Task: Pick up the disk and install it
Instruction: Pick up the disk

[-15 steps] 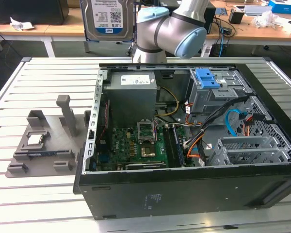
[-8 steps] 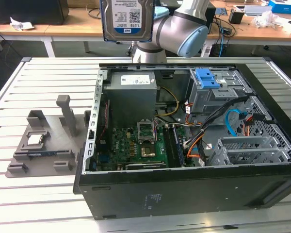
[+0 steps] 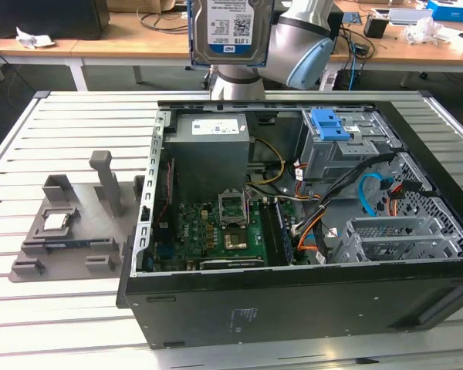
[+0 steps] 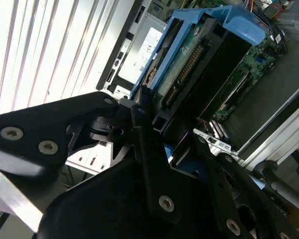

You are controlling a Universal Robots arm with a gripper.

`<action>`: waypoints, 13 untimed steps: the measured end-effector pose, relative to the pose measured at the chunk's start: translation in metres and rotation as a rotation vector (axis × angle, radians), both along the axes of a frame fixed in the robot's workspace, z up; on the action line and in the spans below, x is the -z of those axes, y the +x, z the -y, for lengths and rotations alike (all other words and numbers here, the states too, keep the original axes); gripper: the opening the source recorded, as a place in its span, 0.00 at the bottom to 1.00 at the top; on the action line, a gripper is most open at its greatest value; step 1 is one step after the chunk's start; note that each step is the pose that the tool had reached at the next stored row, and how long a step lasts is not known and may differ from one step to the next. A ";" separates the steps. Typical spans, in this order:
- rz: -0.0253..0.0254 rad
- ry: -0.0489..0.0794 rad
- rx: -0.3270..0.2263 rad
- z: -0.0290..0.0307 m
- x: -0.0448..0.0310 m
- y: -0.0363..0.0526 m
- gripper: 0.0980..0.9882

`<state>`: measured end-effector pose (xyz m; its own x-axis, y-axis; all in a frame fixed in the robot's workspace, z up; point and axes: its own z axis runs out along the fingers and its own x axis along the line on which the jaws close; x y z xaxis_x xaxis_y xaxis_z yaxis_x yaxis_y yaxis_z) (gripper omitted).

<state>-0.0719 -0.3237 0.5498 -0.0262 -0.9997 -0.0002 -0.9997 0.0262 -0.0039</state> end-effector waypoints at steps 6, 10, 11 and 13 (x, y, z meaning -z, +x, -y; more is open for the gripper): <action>-0.0004 0.000 0.000 -0.0004 0.0000 0.0244 0.30; -0.0012 0.000 0.000 -0.0010 0.0000 0.0461 0.30; -0.0013 0.000 0.000 -0.0010 0.0000 0.0499 0.30; -0.0015 0.000 0.000 -0.0011 0.0000 0.0563 0.30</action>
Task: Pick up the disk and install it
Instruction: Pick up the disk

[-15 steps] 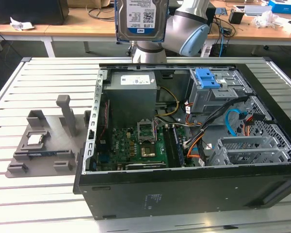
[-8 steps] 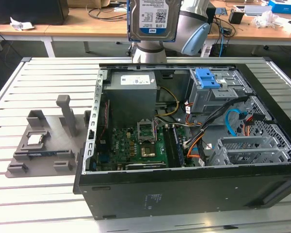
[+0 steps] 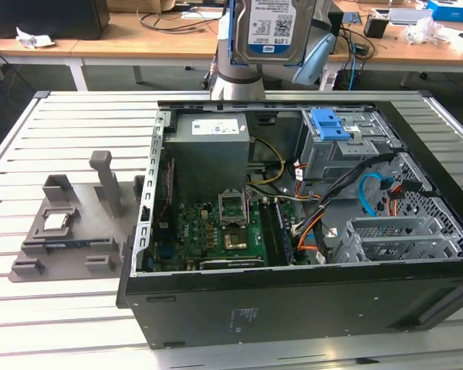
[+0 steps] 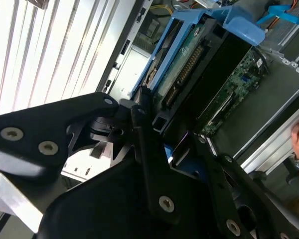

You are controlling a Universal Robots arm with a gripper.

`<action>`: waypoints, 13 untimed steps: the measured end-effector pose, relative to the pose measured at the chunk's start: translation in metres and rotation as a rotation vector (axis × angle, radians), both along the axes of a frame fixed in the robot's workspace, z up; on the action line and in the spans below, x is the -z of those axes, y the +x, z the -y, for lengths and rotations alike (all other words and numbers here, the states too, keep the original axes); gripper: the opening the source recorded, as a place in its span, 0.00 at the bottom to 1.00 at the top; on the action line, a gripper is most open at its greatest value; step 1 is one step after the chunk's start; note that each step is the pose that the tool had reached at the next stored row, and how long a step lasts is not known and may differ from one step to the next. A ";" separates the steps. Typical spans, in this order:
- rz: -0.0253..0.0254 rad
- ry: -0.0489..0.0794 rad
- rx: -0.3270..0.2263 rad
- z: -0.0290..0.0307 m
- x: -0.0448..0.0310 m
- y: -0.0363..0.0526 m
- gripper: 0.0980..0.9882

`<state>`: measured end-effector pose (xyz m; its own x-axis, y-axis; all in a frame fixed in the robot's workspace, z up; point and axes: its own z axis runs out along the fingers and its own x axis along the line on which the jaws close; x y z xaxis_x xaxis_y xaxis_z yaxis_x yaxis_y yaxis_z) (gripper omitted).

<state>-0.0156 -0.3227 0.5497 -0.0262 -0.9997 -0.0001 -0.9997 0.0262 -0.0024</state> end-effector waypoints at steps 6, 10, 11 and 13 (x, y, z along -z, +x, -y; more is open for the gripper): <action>-0.0003 -0.002 0.000 0.0013 0.0001 0.0103 0.30; -0.0003 -0.003 0.000 0.0066 0.0001 0.0112 0.30; -0.0002 -0.003 0.000 0.0074 0.0001 0.0114 0.30; -0.0002 -0.003 0.000 0.0099 0.0001 0.0120 0.30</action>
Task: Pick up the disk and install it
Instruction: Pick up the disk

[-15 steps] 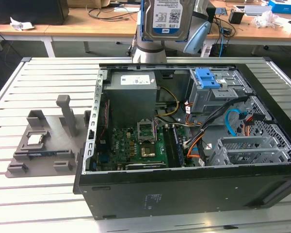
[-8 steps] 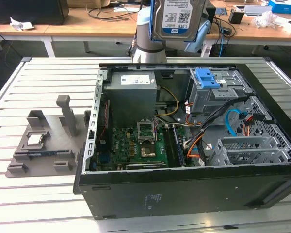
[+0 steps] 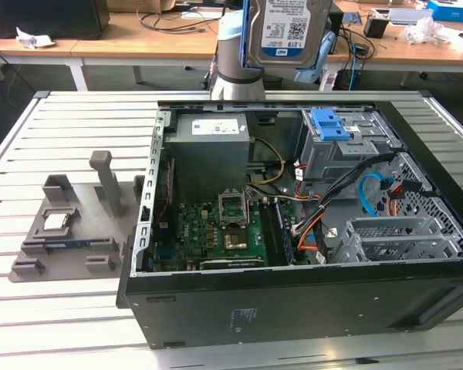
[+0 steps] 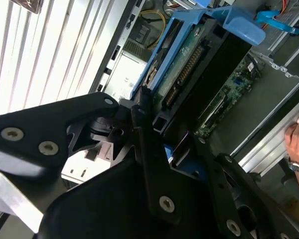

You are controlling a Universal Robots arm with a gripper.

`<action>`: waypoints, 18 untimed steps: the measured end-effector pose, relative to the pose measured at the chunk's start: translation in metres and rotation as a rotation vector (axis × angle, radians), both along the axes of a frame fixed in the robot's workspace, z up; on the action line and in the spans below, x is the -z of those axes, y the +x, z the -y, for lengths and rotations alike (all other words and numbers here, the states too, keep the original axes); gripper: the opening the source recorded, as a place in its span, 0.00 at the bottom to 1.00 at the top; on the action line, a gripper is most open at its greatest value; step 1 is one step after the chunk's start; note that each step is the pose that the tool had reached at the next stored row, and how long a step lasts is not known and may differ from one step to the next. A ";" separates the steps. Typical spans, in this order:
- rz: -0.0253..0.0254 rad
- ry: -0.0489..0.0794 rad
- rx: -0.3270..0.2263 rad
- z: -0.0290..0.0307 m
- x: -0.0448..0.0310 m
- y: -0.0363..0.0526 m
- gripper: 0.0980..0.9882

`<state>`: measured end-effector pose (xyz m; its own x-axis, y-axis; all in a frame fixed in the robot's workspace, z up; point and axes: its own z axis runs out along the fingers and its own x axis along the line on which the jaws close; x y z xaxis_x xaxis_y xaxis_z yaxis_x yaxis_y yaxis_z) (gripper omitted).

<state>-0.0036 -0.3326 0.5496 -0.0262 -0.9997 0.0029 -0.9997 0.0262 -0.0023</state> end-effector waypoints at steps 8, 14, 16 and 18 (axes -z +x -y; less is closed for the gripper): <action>-0.0001 0.000 0.000 0.0076 0.0000 0.0020 0.30; -0.0001 -0.001 0.000 0.0126 0.0000 0.0033 0.30; 0.0000 -0.001 0.000 0.0143 0.0000 0.0037 0.30; -0.0001 -0.001 0.000 0.0174 0.0000 0.0044 0.30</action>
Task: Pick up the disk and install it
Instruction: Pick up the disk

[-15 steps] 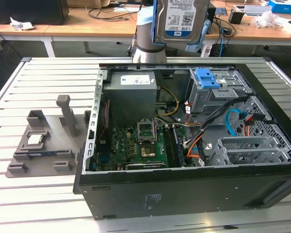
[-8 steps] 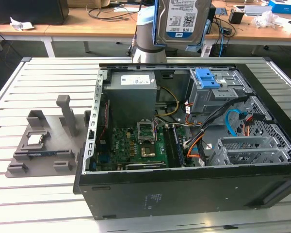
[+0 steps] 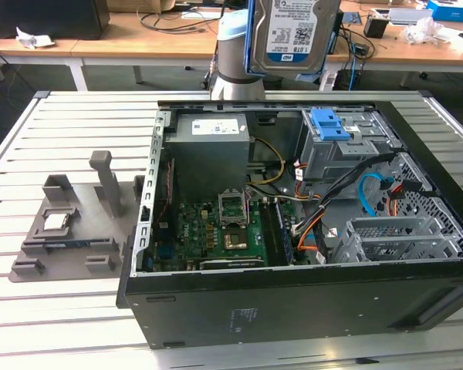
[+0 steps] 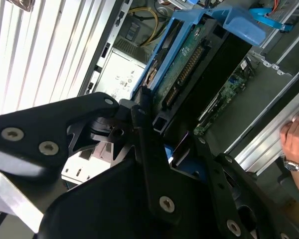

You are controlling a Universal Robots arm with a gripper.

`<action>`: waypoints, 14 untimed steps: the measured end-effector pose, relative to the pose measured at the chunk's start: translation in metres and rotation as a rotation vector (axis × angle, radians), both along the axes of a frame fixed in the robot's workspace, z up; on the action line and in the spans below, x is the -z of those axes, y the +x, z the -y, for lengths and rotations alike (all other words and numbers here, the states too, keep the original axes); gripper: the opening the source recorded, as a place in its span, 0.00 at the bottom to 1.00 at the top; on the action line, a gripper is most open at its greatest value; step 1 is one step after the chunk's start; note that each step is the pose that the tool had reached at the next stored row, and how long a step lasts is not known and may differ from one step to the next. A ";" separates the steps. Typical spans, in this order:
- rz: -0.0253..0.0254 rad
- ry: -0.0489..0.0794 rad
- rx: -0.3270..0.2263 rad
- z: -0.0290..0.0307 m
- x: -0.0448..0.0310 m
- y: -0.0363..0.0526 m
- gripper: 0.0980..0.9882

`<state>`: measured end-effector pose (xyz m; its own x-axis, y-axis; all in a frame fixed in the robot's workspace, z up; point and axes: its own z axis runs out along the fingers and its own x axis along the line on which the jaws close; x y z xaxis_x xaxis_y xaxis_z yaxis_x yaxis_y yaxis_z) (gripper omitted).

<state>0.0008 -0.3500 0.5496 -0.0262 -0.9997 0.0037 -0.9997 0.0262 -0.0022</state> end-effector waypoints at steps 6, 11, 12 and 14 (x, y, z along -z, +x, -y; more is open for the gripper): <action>0.0000 0.000 0.000 0.0117 0.0000 0.0014 0.30; 0.0000 -0.001 0.000 0.0262 0.0001 0.0025 0.30; 0.0000 -0.001 0.000 0.0283 0.0001 0.0026 0.30; 0.0000 -0.002 0.000 0.0332 0.0001 0.0028 0.30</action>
<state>0.0037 -0.3832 0.5495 -0.0262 -0.9996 0.0052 -0.9997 0.0262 -0.0023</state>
